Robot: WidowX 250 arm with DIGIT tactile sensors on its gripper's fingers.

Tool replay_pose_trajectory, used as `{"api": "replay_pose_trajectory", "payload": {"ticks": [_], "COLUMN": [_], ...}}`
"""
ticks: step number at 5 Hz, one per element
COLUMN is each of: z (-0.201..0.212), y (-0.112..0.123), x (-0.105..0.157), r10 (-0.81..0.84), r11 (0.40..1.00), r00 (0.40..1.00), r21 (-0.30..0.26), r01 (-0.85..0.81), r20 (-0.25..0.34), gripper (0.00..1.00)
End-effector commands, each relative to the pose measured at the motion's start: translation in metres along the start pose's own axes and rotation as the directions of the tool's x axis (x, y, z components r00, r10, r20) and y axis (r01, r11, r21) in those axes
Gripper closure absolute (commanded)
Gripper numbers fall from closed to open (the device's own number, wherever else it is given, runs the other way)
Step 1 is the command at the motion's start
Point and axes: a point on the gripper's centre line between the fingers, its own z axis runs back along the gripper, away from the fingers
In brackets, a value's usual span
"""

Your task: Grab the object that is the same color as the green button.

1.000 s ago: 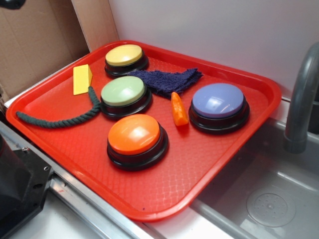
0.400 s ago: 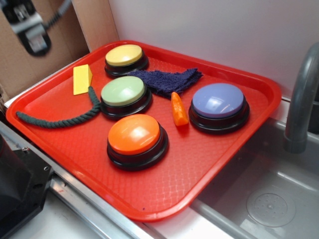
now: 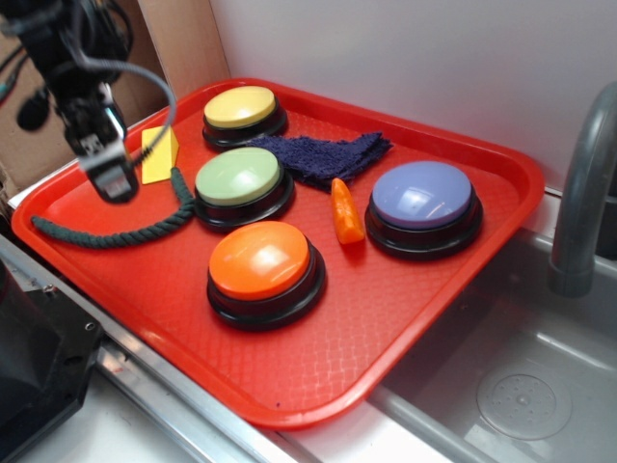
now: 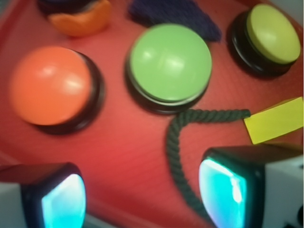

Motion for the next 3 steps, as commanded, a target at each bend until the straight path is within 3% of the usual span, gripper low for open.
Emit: {"api": "replay_pose_trajectory", "payload": {"ticks": [1, 3], "z": [-0.048, -0.073], "y": [0.026, 0.025], "x": [-0.006, -0.011], "r10": [0.042, 0.0], "r11": [0.996, 0.998], "r00": [0.999, 0.999], "r21": [0.083, 0.061], "r01": [-0.04, 0.003], "r20": [-0.023, -0.045], "gripper": [0.0, 0.0]}}
